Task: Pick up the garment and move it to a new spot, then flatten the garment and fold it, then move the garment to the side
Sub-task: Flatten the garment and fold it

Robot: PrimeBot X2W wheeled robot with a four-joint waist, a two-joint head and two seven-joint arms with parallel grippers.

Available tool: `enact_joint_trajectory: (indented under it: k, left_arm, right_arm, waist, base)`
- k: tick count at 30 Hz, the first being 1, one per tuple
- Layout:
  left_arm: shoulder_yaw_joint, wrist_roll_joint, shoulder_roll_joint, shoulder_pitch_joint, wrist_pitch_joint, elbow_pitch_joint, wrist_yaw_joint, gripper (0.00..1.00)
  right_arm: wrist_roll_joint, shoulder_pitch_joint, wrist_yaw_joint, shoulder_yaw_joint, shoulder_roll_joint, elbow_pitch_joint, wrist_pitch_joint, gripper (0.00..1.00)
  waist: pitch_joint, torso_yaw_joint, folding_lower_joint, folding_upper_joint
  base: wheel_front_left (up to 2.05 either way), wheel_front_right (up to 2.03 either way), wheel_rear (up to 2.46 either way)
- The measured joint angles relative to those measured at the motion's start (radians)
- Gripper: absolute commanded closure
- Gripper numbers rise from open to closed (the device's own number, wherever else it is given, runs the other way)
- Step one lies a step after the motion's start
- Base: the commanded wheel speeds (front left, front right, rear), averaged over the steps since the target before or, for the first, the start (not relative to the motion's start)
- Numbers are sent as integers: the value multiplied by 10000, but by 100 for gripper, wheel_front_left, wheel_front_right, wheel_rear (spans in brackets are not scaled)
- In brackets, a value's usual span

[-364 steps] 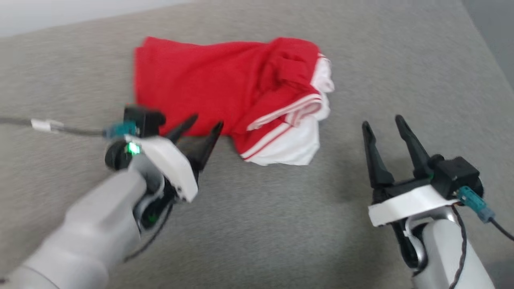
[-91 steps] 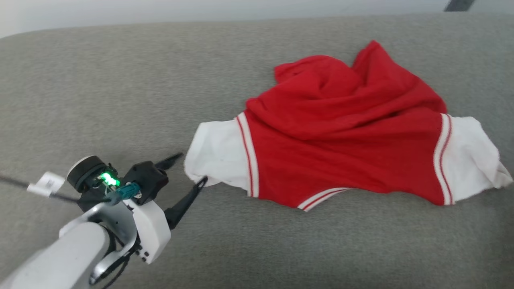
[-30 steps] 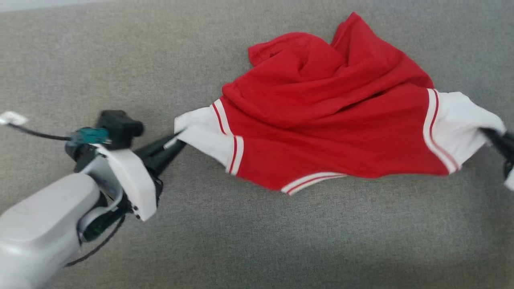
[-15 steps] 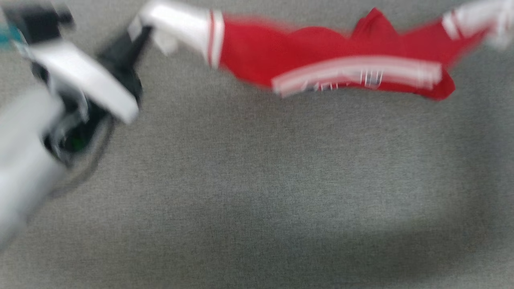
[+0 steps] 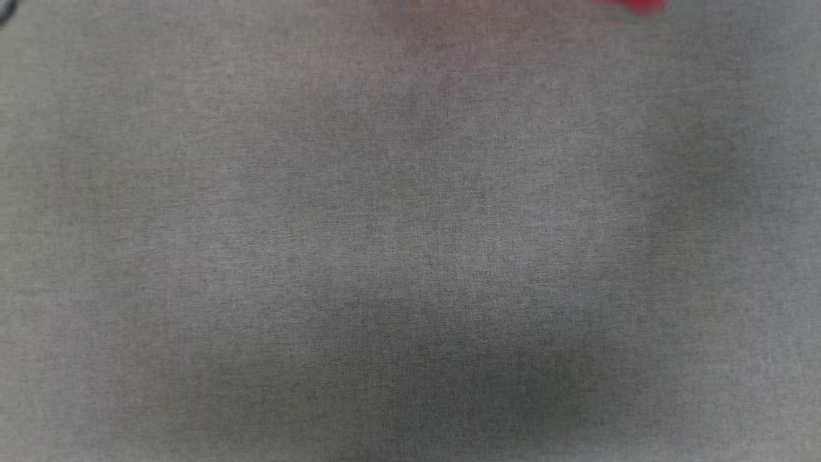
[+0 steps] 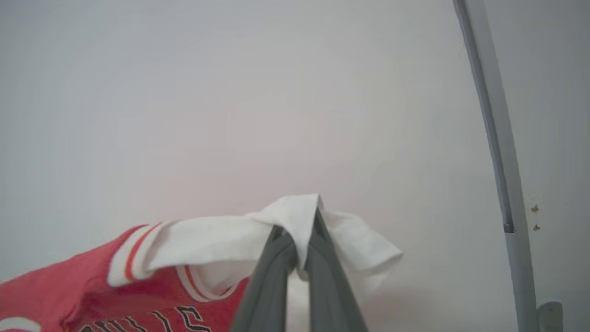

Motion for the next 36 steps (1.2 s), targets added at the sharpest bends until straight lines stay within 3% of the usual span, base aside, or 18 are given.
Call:
enact_joint_trajectory:
  k: [4,8,12,21,29,36]
  left_arm:
    - [90,-163,-176,12,0,-487,-12,100]
    - [-278,-633,219,1326,259,-1530,-13,100]
    - [-943,-1112,1001,3293,888,-3271,-13,100]
    - [-1348,-2660,2357,8360,477,-6543,-13,100]
    - [-1561,-2642,3312,11553,109,-8391,-12,100]
    - [-980,-2366,4017,13669,-2,-9785,-12,100]
  right_arm:
    - [-69,-215,0,257,54,387,-431,100]
    - [272,615,0,848,-52,318,-337,100]
    - [878,2361,0,1626,-357,-322,199,100]
    - [2397,7484,0,2435,-1741,-3055,1009,100]
    - [3478,11803,0,1708,-2842,-5647,1615,100]
    - [3985,15243,0,301,-3233,-7532,2272,100]
  waist:
    - [-247,3,1,1]
    - [-577,-14,0,0]
    - [-911,-31,0,1]
    - [-1579,70,0,1]
    - [-2156,156,1,1]
    - [-2390,388,0,1]
  base:
    - [0,0,0]
    - [0,0,0]
    - [0,0,0]
    - [0,0,0]
    - [0,0,0]
    - [0,0,0]
